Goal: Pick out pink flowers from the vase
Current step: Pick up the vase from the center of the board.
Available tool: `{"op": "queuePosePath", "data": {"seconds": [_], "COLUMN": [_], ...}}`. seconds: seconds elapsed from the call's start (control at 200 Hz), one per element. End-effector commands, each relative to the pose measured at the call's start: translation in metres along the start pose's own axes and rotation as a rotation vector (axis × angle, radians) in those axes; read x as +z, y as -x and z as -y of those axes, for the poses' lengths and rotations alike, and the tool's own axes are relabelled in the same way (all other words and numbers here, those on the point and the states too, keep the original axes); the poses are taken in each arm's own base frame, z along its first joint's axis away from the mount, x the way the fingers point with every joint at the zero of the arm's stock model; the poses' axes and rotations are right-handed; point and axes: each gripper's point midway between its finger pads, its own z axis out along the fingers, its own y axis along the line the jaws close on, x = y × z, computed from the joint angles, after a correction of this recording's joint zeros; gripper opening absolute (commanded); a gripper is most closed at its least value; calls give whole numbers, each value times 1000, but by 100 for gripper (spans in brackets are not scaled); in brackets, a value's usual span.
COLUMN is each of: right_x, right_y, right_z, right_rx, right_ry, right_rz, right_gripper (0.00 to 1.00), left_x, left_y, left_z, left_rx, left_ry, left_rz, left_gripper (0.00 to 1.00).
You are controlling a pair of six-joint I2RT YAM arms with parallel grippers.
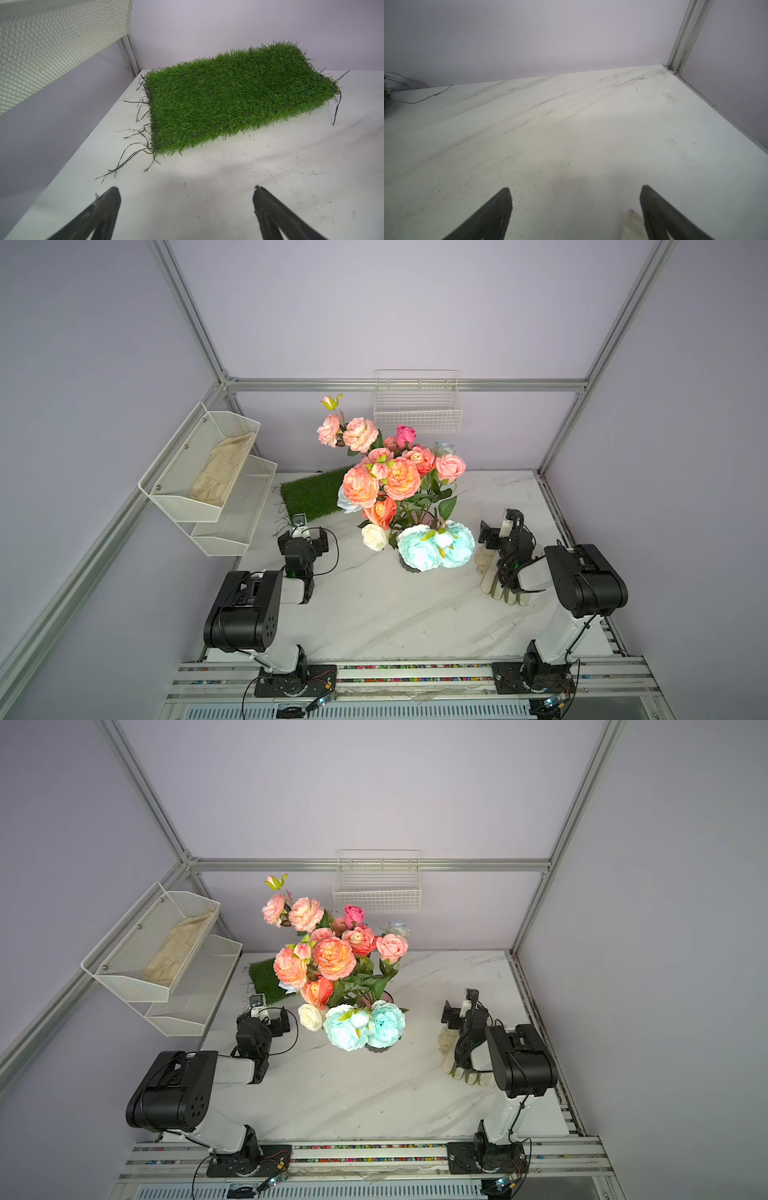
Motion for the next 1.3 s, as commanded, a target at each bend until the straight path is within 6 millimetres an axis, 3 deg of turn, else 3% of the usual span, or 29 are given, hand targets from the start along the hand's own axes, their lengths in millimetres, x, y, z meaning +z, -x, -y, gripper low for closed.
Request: {"op": "queuePosePath", "data": {"seconds": [0.0, 0.795, 0.85, 0.955, 1.055, 1.175, 1.185, 1.21, 1.295], "right_x": [-3, -1, -2, 2, 8, 6, 6, 7, 11], "right_y": [12, 9, 10, 34, 57, 80, 81, 84, 79], "right_z": [-2, -3, -2, -1, -6, -5, -6, -8, -13], "right_rx": [-19, -7, -1, -4, 4, 100, 111, 133, 220], "right_ry": [2, 15, 15, -9, -6, -30, -24, -9, 2], "right_rz": [38, 29, 31, 18, -81, -58, -57, -54, -89], "right_gripper": [97, 97, 97, 97, 87, 85, 85, 85, 85], "left_x": [-3, -4, -3, 6, 9, -2, -7, -12, -27], "left_y": [4, 5, 9, 20, 35, 44, 53, 56, 50], "left_z": [-3, -4, 5, 23, 34, 46, 47, 50, 77], "left_rx": [-22, -28, -1, 64, 103, 118, 109, 98, 56], "left_ry": [6, 14, -35, -128, -156, -176, -177, -190, -296], "left_rz": [30, 31, 38, -52, -108, -125, -102, -109, -178], "left_gripper": [100, 100, 100, 100, 100, 100, 100, 100, 100]}}
